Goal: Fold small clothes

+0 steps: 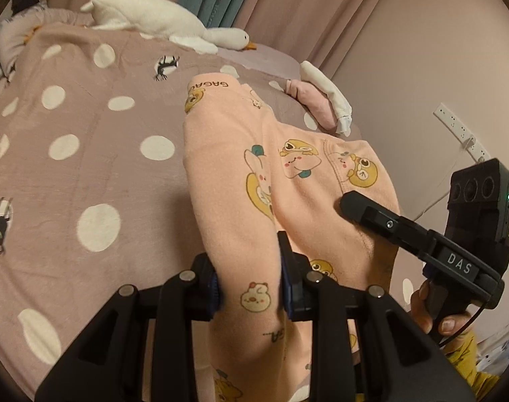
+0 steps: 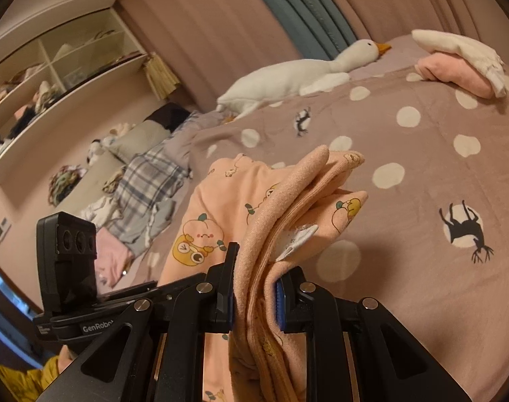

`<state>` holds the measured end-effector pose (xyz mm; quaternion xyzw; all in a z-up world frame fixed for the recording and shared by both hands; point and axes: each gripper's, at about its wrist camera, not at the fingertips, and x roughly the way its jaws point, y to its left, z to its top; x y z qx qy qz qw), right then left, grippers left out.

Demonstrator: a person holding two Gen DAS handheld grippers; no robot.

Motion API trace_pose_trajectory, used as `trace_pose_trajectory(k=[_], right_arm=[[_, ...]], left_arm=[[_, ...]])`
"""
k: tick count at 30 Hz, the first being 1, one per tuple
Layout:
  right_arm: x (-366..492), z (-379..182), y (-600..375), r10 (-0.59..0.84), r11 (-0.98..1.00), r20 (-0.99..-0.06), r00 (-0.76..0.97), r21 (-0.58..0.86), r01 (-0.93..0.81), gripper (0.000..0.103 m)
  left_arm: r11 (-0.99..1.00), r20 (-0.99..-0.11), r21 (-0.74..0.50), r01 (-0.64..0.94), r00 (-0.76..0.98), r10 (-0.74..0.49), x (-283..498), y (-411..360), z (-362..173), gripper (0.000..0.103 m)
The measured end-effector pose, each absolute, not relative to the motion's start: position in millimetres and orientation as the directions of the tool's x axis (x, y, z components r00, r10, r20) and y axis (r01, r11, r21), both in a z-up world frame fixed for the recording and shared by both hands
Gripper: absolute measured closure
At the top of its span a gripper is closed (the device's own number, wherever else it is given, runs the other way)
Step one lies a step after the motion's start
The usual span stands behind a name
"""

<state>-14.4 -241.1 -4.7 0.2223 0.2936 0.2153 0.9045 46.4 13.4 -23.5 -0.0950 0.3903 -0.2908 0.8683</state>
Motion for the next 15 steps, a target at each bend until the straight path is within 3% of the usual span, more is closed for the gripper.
trace_pose_trajectory(k=[15], right_arm=[[-41, 17, -203, 0.527, 0.829, -0.413, 0.743, 0.442, -0.342, 0.083]], left_arm=[[0.816, -0.568, -0.407, 0.411, 0.585, -0.579, 13, 52, -10, 0.076]])
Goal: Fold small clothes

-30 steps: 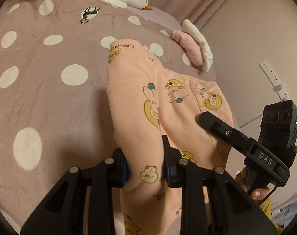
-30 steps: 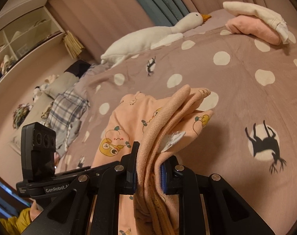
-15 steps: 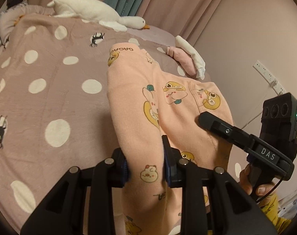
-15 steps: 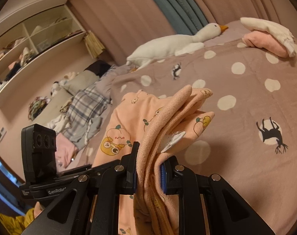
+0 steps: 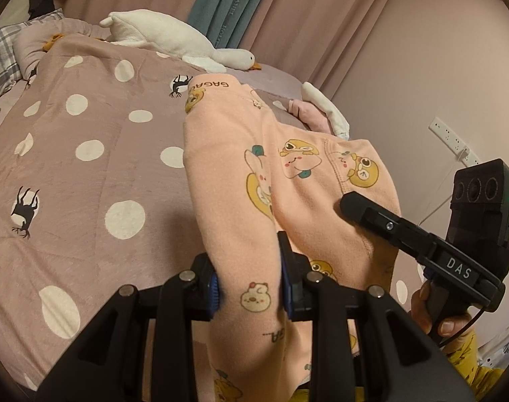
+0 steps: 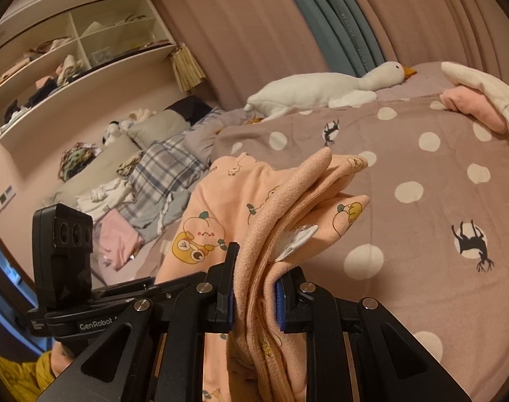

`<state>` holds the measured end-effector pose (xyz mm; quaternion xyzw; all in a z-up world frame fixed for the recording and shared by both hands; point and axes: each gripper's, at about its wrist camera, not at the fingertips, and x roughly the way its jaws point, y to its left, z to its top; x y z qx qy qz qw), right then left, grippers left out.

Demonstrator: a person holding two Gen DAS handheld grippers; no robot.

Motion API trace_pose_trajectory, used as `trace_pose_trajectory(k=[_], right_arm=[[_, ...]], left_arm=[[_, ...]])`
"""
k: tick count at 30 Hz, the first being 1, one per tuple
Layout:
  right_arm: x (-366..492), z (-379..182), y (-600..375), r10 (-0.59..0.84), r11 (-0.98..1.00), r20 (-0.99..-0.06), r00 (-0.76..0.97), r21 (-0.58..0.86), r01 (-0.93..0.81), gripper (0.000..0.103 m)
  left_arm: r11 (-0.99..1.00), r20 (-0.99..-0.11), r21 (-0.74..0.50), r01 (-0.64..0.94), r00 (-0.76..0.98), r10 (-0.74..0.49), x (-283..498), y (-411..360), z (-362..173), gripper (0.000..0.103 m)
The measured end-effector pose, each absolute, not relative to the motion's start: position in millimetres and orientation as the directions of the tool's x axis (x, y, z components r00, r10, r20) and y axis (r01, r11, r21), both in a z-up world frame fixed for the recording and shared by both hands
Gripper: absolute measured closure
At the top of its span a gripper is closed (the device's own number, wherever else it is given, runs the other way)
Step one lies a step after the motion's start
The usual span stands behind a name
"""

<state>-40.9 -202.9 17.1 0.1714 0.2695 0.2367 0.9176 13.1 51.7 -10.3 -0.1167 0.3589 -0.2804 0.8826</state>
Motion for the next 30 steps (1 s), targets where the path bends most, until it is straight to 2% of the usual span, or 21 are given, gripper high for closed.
trace_pose_trajectory(k=[30], right_arm=[[-43, 30, -179, 0.538, 0.836, -0.421, 0.730, 0.374, -0.401, 0.083]], left_arm=[[0.812, -0.532, -0.427, 0.399, 0.615, -0.582, -3, 73, -2, 0.076]])
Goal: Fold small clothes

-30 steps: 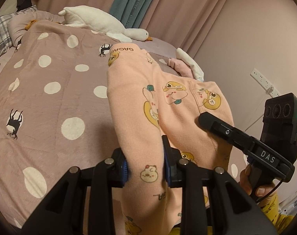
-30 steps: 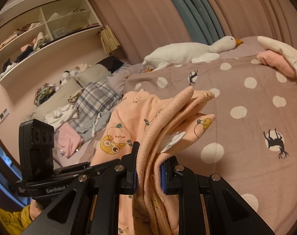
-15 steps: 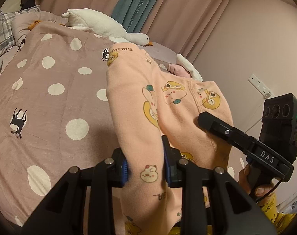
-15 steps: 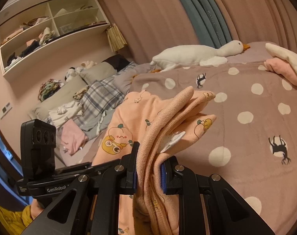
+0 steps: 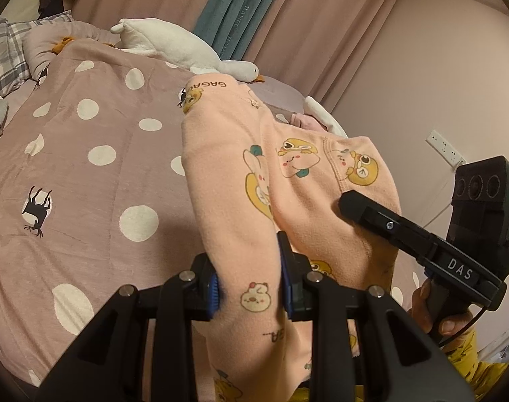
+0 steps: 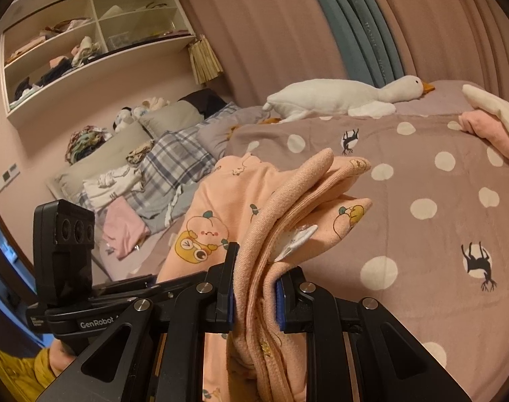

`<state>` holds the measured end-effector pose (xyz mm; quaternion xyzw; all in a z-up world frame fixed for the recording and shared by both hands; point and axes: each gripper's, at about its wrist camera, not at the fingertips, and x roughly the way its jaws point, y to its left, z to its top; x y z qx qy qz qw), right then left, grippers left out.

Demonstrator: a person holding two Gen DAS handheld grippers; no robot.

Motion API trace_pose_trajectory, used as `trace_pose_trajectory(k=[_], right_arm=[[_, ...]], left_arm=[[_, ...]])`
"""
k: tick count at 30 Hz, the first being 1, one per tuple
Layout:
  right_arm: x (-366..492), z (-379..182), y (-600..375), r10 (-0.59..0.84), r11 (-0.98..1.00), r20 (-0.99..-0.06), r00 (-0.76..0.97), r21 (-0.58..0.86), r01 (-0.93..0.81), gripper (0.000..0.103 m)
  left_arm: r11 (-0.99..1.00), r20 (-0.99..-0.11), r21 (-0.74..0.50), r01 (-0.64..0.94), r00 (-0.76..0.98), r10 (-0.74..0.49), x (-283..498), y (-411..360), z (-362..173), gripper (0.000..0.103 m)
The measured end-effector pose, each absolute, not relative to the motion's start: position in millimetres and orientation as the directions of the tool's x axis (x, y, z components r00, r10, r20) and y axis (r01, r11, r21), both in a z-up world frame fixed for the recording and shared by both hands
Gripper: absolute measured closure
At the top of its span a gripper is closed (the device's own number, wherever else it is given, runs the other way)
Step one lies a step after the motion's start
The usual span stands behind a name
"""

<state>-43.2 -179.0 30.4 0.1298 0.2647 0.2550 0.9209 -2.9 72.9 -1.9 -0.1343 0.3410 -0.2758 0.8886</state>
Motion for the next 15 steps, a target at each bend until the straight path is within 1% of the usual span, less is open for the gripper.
trace_pose_trajectory(k=[15], right_arm=[[-38.6, 34.7, -169.9, 0.536, 0.841, -0.434, 0.724, 0.346, -0.415, 0.083]], left_arm=[[0.810, -0.528, -0.439, 0.388, 0.618, -0.582, 1.5, 81.4, -1.7, 0.076]])
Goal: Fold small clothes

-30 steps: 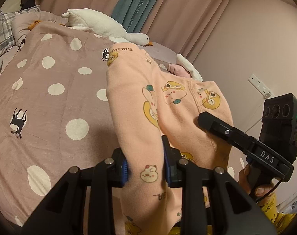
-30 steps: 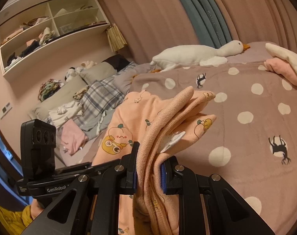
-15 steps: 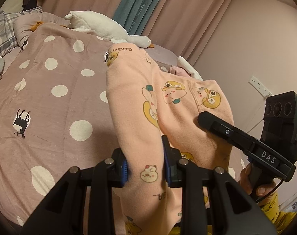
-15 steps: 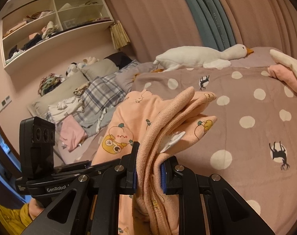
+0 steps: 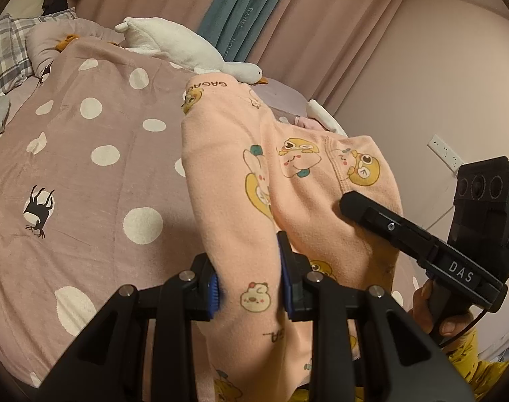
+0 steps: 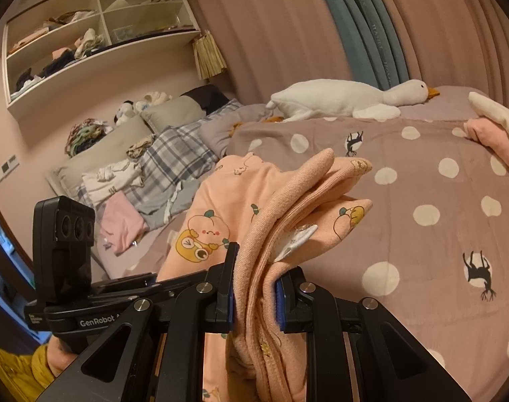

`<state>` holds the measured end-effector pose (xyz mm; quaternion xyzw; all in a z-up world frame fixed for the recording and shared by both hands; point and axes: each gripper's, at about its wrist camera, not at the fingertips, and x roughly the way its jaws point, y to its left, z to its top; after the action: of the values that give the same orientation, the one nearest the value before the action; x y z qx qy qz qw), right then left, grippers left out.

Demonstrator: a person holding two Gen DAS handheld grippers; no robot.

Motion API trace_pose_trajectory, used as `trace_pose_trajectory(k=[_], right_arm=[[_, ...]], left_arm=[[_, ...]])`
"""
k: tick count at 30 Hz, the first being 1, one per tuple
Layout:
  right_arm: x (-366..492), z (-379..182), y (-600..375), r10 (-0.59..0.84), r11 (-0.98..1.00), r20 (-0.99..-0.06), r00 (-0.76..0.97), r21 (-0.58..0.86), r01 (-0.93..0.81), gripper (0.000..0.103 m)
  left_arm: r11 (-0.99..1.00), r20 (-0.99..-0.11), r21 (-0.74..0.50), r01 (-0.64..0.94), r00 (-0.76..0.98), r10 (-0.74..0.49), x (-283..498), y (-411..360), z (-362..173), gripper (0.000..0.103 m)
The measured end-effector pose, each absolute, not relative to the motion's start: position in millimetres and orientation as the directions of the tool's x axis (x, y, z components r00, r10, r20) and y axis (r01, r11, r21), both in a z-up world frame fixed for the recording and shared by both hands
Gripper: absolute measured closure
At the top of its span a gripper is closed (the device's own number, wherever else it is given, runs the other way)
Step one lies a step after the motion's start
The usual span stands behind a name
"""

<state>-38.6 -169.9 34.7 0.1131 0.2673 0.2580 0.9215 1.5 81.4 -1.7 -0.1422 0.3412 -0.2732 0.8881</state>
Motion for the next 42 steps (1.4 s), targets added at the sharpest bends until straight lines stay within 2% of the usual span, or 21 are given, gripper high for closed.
trace_pose_trajectory(k=[42], right_arm=[[-8, 31, -145, 0.545, 0.838, -0.457, 0.703, 0.325, -0.438, 0.083]], left_arm=[[0.835, -0.542, -0.428, 0.347, 0.640, -0.544, 42, 88, -7, 0.076]])
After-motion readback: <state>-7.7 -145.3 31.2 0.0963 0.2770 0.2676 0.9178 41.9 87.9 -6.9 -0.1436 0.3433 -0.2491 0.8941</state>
